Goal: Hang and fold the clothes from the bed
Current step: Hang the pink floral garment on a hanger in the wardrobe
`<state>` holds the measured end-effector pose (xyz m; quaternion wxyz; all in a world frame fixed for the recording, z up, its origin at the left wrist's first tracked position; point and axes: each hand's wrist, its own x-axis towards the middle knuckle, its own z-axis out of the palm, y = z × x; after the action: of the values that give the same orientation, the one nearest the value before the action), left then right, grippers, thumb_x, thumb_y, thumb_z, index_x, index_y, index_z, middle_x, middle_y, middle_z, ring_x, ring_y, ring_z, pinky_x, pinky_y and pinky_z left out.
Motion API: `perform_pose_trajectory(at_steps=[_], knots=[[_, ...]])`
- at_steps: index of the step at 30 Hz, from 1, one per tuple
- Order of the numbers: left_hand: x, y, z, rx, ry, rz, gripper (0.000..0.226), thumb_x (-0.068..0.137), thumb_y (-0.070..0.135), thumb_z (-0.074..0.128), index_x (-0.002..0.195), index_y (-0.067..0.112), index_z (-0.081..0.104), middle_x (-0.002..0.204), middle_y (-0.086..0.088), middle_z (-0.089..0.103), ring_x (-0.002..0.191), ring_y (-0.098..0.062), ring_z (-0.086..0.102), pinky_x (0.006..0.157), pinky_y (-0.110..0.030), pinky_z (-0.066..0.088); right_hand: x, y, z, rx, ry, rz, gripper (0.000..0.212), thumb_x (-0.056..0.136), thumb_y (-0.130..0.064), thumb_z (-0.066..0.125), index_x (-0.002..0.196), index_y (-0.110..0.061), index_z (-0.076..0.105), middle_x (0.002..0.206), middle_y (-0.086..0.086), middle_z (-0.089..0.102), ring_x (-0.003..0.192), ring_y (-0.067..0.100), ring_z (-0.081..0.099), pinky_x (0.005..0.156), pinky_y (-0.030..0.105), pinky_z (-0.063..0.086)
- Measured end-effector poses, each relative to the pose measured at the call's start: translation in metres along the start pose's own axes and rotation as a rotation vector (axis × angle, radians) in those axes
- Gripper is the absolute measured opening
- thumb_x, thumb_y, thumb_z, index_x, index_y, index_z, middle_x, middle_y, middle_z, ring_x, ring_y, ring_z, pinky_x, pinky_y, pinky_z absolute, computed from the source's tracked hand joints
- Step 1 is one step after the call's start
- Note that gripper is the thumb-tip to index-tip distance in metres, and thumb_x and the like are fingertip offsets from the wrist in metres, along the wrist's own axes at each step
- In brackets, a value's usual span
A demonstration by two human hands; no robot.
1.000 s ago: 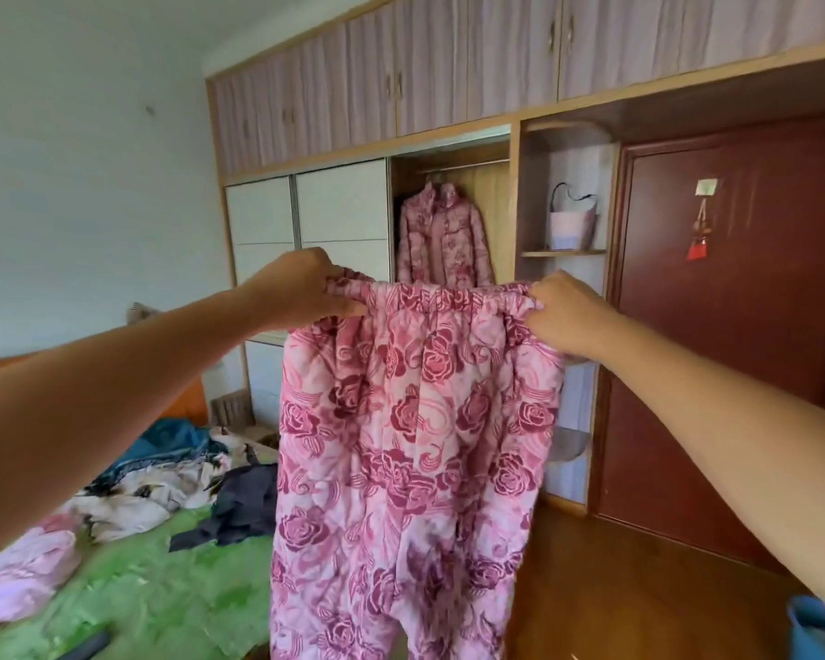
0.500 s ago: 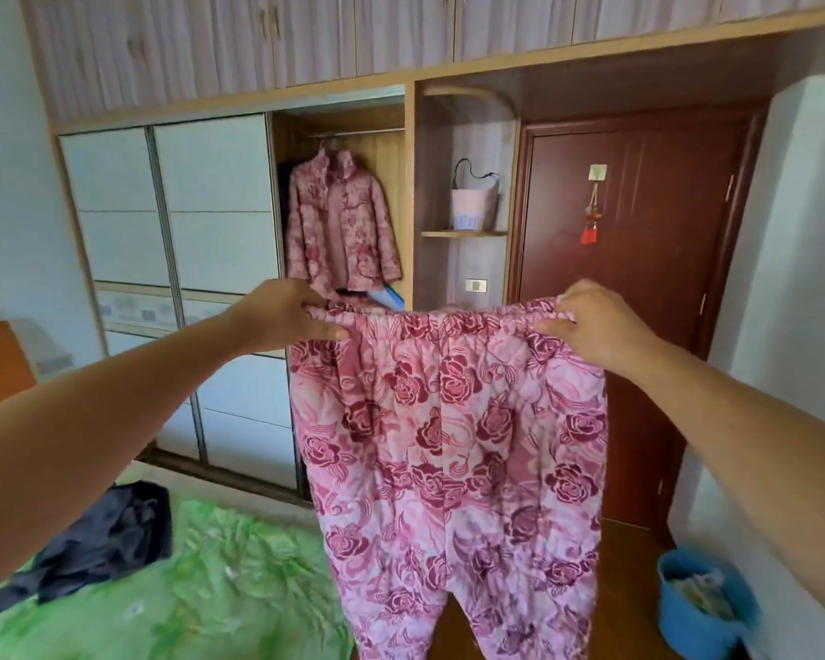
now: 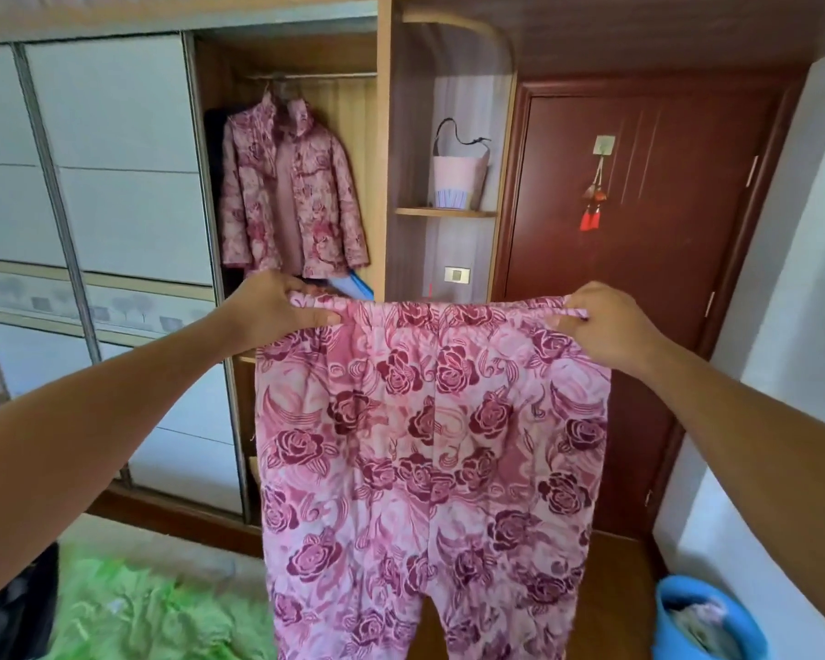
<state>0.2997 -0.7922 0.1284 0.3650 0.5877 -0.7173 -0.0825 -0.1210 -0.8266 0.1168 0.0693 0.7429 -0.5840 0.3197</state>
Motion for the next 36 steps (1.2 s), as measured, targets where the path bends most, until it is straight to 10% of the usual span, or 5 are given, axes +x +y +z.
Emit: perform_pose_trajectory(at_steps=[6, 18, 23, 28, 36], knots=[[0.091, -0.039, 0.04, -0.003, -0.045, -0.026, 0.023, 0.081, 0.04, 0.08, 0.084, 0.037, 0.058, 0.077, 0.024, 0.059, 0.065, 0.01, 0.056, 0.054, -0.003, 0.037, 0.084, 0.007, 0.081, 0.047, -0.045, -0.04, 0.041, 0.096, -0.032, 0.067, 0.093, 0.009, 0.064, 0.093, 0.02, 0.055, 0.085, 0.037, 0.055, 0.077, 0.042, 0.043], [0.257, -0.12, 0.106, 0.064, 0.185, -0.334, 0.089, 0.074, 0.056, 0.081, 0.142, 0.007, 0.052, 0.137, -0.016, 0.059, 0.117, -0.03, 0.059, 0.095, -0.035, 0.046, 0.286, 0.051, 0.239, 0.196, -0.037, -0.221, 0.048, 0.094, -0.027, 0.068, 0.061, -0.016, 0.035, 0.069, 0.001, 0.037, 0.065, 0.025, 0.041, 0.058, 0.036, 0.026], [0.313, -0.141, 0.118, 0.182, 0.314, -0.424, 0.077, 0.078, 0.056, 0.078, 0.134, 0.006, 0.06, 0.129, -0.015, 0.064, 0.115, -0.032, 0.06, 0.09, -0.036, 0.048, 0.364, 0.024, 0.287, 0.221, -0.027, -0.265, 0.039, 0.093, -0.026, 0.066, 0.065, -0.012, 0.042, 0.072, 0.001, 0.037, 0.069, 0.027, 0.045, 0.061, 0.035, 0.029], [0.355, -0.183, 0.109, 0.253, 0.401, -0.487, 0.041, 0.078, 0.051, 0.077, 0.076, 0.012, 0.064, 0.072, -0.005, 0.065, 0.071, -0.026, 0.062, 0.058, -0.031, 0.045, 0.425, -0.01, 0.339, 0.317, -0.002, -0.341, 0.031, 0.094, -0.022, 0.063, 0.071, -0.005, 0.05, 0.073, 0.002, 0.039, 0.07, 0.027, 0.046, 0.059, 0.033, 0.026], [0.42, -0.282, 0.099, 0.37, 0.454, -0.557, 0.05, 0.081, 0.051, 0.073, 0.103, 0.006, 0.07, 0.095, -0.012, 0.071, 0.092, -0.033, 0.066, 0.071, -0.034, 0.05, 0.516, -0.067, 0.451, 0.32, 0.0, -0.437, 0.042, 0.093, -0.023, 0.062, 0.063, -0.014, 0.035, 0.08, 0.009, 0.044, 0.073, 0.03, 0.05, 0.063, 0.035, 0.032]])
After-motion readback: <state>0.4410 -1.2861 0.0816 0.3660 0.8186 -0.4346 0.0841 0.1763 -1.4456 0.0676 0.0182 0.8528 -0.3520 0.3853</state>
